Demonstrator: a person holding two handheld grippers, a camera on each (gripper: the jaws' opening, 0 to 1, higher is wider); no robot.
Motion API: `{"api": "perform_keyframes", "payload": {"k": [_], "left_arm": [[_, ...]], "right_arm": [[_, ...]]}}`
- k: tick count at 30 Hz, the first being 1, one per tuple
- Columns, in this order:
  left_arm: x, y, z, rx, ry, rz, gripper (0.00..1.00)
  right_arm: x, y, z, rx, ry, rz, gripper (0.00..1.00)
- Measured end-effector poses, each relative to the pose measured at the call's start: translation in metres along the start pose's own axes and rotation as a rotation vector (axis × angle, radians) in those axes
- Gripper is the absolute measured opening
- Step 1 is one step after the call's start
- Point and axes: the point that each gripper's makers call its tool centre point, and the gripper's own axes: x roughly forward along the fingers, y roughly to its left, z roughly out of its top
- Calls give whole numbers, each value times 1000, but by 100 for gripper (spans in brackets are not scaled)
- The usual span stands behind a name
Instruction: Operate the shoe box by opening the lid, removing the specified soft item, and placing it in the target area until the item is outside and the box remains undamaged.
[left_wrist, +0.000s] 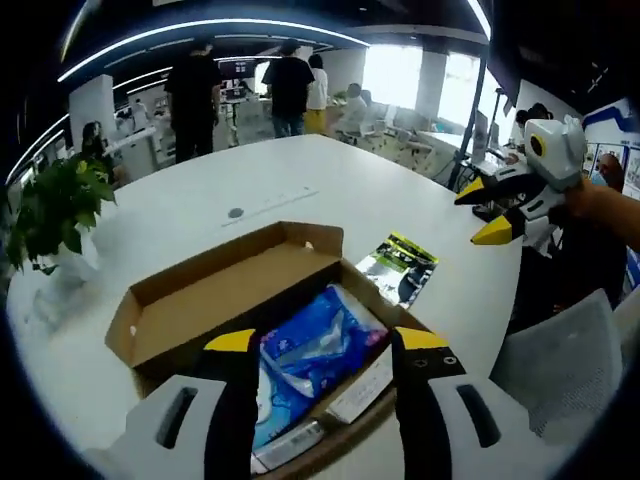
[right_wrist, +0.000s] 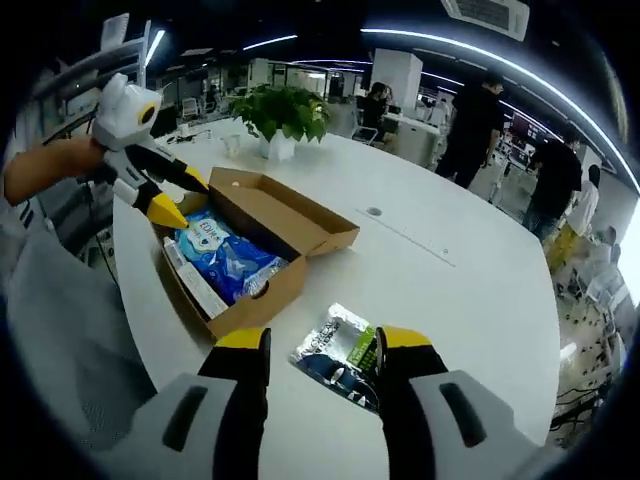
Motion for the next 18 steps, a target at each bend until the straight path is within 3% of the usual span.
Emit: {"api": "perform_keyframes", "payload": {"k": [9,18], "left_arm": [[-38,43,-24,-81,-20,92,56],[-72,84,-45,-104,-27,195,56]], "right_arm": [[15,25,25,-60,-12,66,43],[39,51,53,-120,-40,134,43]]}}
